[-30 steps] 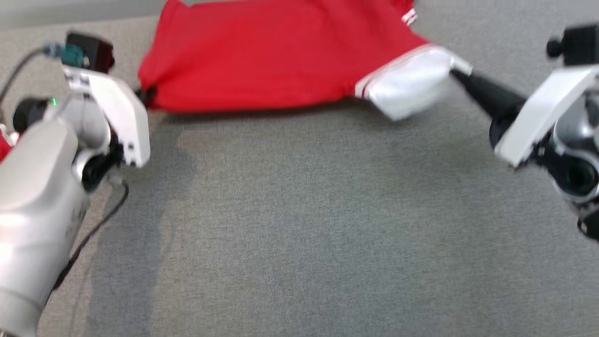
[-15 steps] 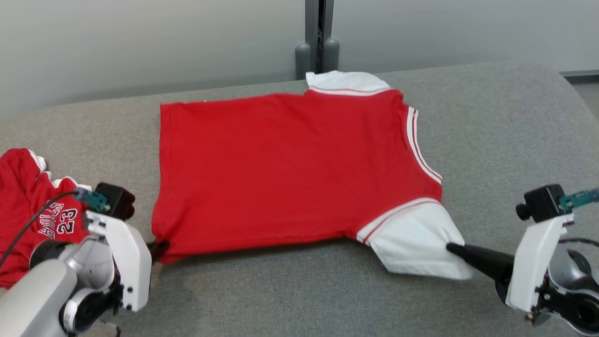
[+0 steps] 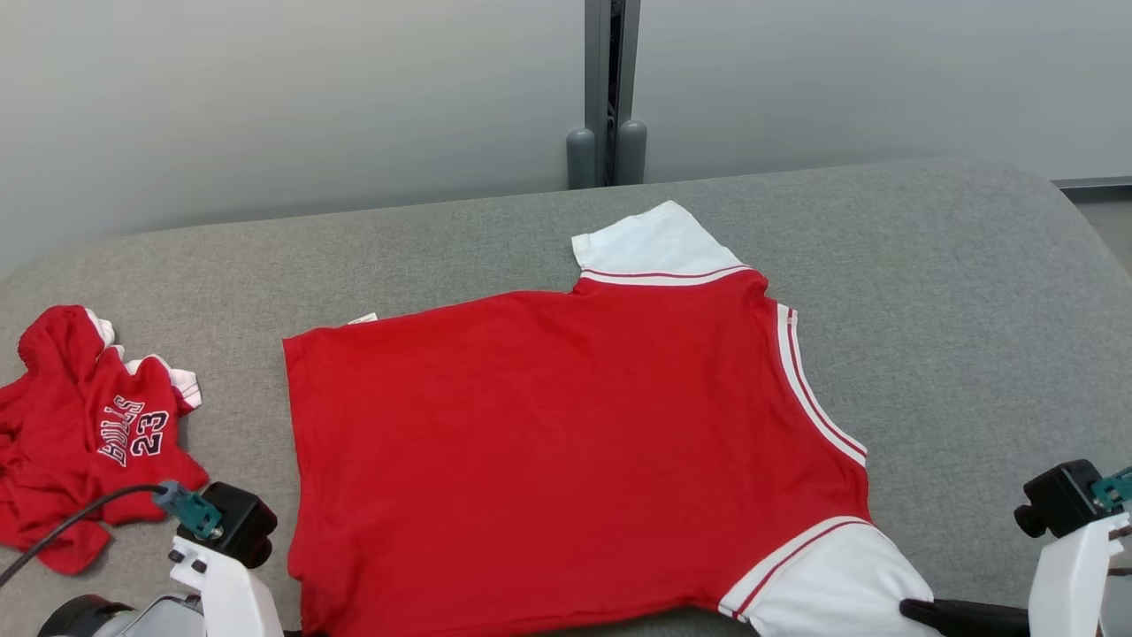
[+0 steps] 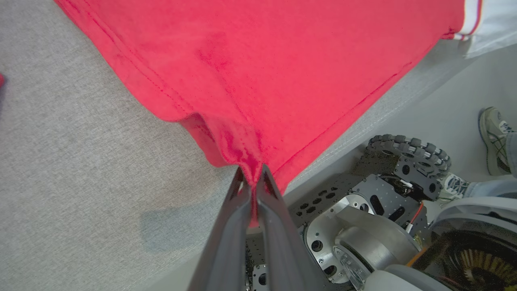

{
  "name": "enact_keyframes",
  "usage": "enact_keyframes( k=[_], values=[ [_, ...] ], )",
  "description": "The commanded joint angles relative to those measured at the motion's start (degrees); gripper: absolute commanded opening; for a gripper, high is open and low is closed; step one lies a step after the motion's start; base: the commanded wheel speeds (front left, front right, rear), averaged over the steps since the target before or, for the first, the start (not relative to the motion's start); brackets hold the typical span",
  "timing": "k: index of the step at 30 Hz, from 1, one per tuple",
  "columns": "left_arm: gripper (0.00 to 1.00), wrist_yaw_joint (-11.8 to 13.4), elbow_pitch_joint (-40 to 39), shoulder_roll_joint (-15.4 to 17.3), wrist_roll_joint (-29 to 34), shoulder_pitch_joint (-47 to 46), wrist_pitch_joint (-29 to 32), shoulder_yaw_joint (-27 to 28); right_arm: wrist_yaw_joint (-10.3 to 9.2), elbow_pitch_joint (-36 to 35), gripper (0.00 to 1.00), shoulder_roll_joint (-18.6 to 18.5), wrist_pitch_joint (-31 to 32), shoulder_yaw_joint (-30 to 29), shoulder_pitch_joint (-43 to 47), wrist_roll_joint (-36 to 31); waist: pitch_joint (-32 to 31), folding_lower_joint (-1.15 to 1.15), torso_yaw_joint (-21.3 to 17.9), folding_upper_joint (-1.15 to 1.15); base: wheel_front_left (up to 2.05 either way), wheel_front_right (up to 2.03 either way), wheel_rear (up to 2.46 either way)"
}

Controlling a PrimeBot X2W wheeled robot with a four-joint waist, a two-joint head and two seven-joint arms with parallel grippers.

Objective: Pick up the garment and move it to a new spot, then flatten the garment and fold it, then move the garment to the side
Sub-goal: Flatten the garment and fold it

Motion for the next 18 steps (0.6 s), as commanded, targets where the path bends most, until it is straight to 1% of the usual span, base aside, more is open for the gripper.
enact_keyframes(
  k=[1,5,8,9,13,18],
  values=[
    [0.0,0.6,-0.3,0.8,-0.6,0.6,0.5,0.7,0.01,-0.5,0.0,0.8,1.6,-1.2,0.8,-1.2,0.2,0.0,-0.1,0.0,0.0,0.0,0.0],
    [0.0,1.6,-1.0,1.8,-3.7,-0.2,3.7,1.4,0.01,-2.3,0.0,5.5,9.0,-6.4,0.0,-5.3,1.3,0.0,-0.5,0.0,0.0,0.0,0.0],
    [0.0,1.3,0.5,2.1,-4.8,-3.5,6.8,2.1,0.01,-2.7,0.0,9.7,15.4,-10.1,-2.6,-8.4,2.6,0.0,-0.5,0.0,0.0,0.0,0.0],
    [0.0,0.7,2.0,1.7,-5.5,-6.2,9.8,2.0,0.01,-2.1,0.0,12.9,19.5,-12.4,-4.8,-10.1,3.8,0.0,-0.5,0.0,0.0,0.0,0.0],
    [0.0,-0.4,6.6,-0.5,-6.1,-14.0,16.8,1.4,0.01,0.1,0.0,18.9,27.1,-16.7,-10.6,-13.9,6.2,0.0,-0.3,0.0,0.0,0.0,0.0],
    [0.0,-1.9,14.1,-5.1,-6.2,-23.8,23.5,0.4,0.01,3.4,0.0,25.3,33.7,-21.5,-18.2,-18.9,9.2,0.0,-0.1,0.0,0.0,0.0,0.0]
  ],
)
